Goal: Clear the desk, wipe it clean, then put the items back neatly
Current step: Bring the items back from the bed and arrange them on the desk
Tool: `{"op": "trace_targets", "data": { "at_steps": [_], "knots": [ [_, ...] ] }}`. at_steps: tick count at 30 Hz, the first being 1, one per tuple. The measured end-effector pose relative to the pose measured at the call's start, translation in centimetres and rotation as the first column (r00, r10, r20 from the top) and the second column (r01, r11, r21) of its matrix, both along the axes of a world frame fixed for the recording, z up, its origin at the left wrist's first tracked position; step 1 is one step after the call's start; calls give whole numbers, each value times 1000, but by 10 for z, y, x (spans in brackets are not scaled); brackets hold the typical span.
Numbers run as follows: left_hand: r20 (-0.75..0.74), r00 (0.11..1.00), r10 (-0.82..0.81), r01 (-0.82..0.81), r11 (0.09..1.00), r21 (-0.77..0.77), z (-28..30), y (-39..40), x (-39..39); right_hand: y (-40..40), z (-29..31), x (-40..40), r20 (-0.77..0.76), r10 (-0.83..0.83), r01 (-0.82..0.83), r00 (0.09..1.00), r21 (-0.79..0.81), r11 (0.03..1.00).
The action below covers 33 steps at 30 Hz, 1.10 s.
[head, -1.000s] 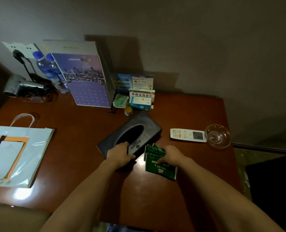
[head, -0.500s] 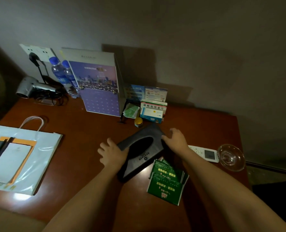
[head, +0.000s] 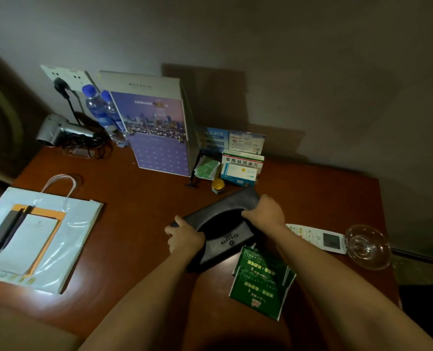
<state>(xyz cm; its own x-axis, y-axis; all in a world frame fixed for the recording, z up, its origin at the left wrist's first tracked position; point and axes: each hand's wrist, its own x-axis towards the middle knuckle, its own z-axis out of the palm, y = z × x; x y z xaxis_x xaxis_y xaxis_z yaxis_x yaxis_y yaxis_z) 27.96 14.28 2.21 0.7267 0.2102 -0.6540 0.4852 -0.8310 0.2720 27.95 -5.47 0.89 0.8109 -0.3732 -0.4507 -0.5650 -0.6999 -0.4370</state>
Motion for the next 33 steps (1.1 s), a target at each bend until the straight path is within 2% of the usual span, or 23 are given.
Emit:
{"op": "trace_targets", "data": {
  "at_steps": [6, 13, 17, 21, 27, 33],
  "knots": [
    [100, 967, -234, 226, 971, 80, 40, -47, 32, -46, 32, -12, 52, -134, 136, 990, -21, 991],
    [262, 833, -487, 491, 869, 56, 67, -143, 56, -134, 63, -36, 128, -387, 393, 913, -20, 919],
    [378, 785, -490, 518, 855, 32, 71, -201, 64, -180, 65, -50, 175, -522, 524, 835, 34, 851],
    [372, 782, -500, 529, 848, 27, 60, -247, 79, -217, 55, -47, 184, -582, 579, 792, 77, 812],
    [317, 801, -507, 525, 850, 34, 29, -282, 95, -253, 20, -29, 108, -591, 587, 799, 71, 807],
    [284, 809, -514, 515, 854, 78, 1, -287, 102, -255, -4, -15, 64, -564, 564, 823, 30, 825]
  ]
}}
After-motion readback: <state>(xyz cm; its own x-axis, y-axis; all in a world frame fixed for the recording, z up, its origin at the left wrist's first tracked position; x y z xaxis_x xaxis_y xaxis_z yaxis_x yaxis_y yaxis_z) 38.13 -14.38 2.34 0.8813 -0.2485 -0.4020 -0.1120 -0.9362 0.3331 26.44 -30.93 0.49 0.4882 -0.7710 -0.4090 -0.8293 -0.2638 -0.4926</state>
